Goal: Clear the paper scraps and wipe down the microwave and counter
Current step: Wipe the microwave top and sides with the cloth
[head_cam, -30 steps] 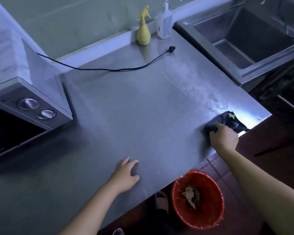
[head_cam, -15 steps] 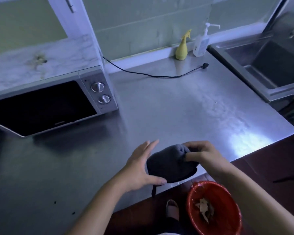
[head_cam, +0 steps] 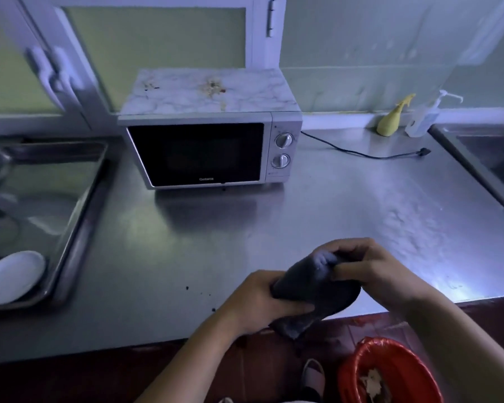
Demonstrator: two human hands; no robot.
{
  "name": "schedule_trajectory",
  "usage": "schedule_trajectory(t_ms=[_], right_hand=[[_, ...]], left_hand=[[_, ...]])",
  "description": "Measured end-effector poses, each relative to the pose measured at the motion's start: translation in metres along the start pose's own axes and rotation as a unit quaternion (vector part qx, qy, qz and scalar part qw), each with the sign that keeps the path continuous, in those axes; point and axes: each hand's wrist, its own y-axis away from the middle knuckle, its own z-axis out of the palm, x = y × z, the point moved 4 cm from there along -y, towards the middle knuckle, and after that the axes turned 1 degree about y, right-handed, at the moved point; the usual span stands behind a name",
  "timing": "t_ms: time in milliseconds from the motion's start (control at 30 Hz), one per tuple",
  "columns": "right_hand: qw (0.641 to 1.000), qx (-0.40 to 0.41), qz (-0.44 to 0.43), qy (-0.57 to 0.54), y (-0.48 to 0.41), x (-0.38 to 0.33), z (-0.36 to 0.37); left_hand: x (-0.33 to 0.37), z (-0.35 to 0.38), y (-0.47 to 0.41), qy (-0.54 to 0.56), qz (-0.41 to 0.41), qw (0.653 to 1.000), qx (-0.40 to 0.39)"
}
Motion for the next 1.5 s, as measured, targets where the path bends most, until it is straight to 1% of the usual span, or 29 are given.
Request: schedule_trajectory(t_ms=[67,200,267,300,367,467,533,600,667,733,800,867,933,967,1000,1033,1100,1167,1200,1233,1267,1333,1367,1400,1433,1500], right_hand=[[0.998,0.015,0.019,-0.05,-0.004,0.005,0.017],[0.988,0.045,0.057,-0.134,-0.007,0.023,0.057],[0.983,0.061,0.061,-0.161,-0.006,0.026,0.073],[0.981,0.067,0.06,-0.171,-0.007,0.026,0.079],[0.978,0.077,0.048,-0.188,-0.012,0.022,0.086],[0.96,0.077,0.026,-0.268,-0.023,0.016,0.094],[0.947,0.039,0.037,-0.316,-0.029,0.022,0.102],[0.951,-0.031,0.065,-0.302,-0.033,0.036,0.118],[0.945,-0.091,0.08,-0.303,-0.038,0.047,0.137],[0.934,-0.111,0.074,-0.331,-0.049,0.049,0.149],[0.915,-0.116,0.09,-0.376,-0.063,0.05,0.159],[0.896,-0.13,0.083,-0.416,-0.073,0.05,0.166],[0.876,-0.126,0.104,-0.454,-0.081,0.052,0.167],[0.868,-0.11,0.118,-0.47,-0.086,0.051,0.163],[0.864,-0.081,0.131,-0.48,-0.091,0.053,0.155],[0.866,-0.052,0.149,-0.474,-0.097,0.058,0.146],[0.87,-0.025,0.186,-0.456,-0.105,0.065,0.127],[0.863,-0.014,0.21,-0.459,-0.108,0.072,0.109],[0.856,-0.002,0.213,-0.471,-0.109,0.076,0.101],[0.848,0.013,0.21,-0.487,-0.111,0.08,0.092],[0.844,0.029,0.201,-0.497,-0.112,0.082,0.083],[0.844,0.051,0.188,-0.5,-0.117,0.087,0.07],[0.844,0.051,0.188,-0.5,-0.121,0.089,0.065],[0.844,0.047,0.191,-0.5,-0.124,0.091,0.063],[0.846,0.04,0.192,-0.496,-0.127,0.094,0.062],[0.862,0.029,0.191,-0.468,-0.133,0.097,0.059]], left_hand=[[-0.003,-0.018,0.015,0.002,0.024,1.0,0.016],[-0.008,-0.044,0.042,-0.021,0.045,0.999,0.004],[-0.007,-0.054,0.054,-0.041,0.074,0.996,0.015],[-0.007,-0.059,0.059,-0.035,0.073,0.996,0.021],[-0.006,-0.069,0.065,0.008,0.063,0.997,0.035],[0.001,-0.081,0.069,0.142,0.068,0.987,0.042],[0.009,-0.085,0.068,0.232,0.066,0.97,0.031],[0.012,-0.086,0.066,0.304,0.054,0.951,0.027],[0.011,-0.088,0.062,0.329,0.031,0.942,0.054],[0.007,-0.09,0.057,0.325,0.016,0.942,0.082],[0.002,-0.091,0.052,0.343,0.011,0.934,0.096],[-0.003,-0.092,0.047,0.395,-0.007,0.913,0.097],[-0.007,-0.092,0.039,0.435,-0.041,0.894,0.105],[-0.008,-0.09,0.035,0.428,-0.063,0.894,0.113],[-0.009,-0.086,0.03,0.399,-0.081,0.905,0.124],[-0.013,-0.083,0.026,0.339,-0.098,0.924,0.146],[-0.02,-0.08,0.022,0.163,-0.113,0.959,0.202],[-0.019,-0.081,0.015,0.026,-0.084,0.973,0.216],[-0.018,-0.081,0.009,-0.035,-0.066,0.977,0.201],[-0.018,-0.08,0.002,-0.108,-0.053,0.977,0.178],[-0.018,-0.078,-0.006,-0.189,-0.049,0.969,0.148],[-0.018,-0.071,-0.021,-0.321,-0.048,0.941,0.098],[-0.018,-0.067,-0.027,-0.348,-0.051,0.932,0.088],[-0.019,-0.064,-0.034,-0.348,-0.06,0.931,0.089],[-0.02,-0.063,-0.04,-0.332,-0.071,0.935,0.097],[-0.024,-0.069,-0.053,-0.279,-0.095,0.947,0.13]])
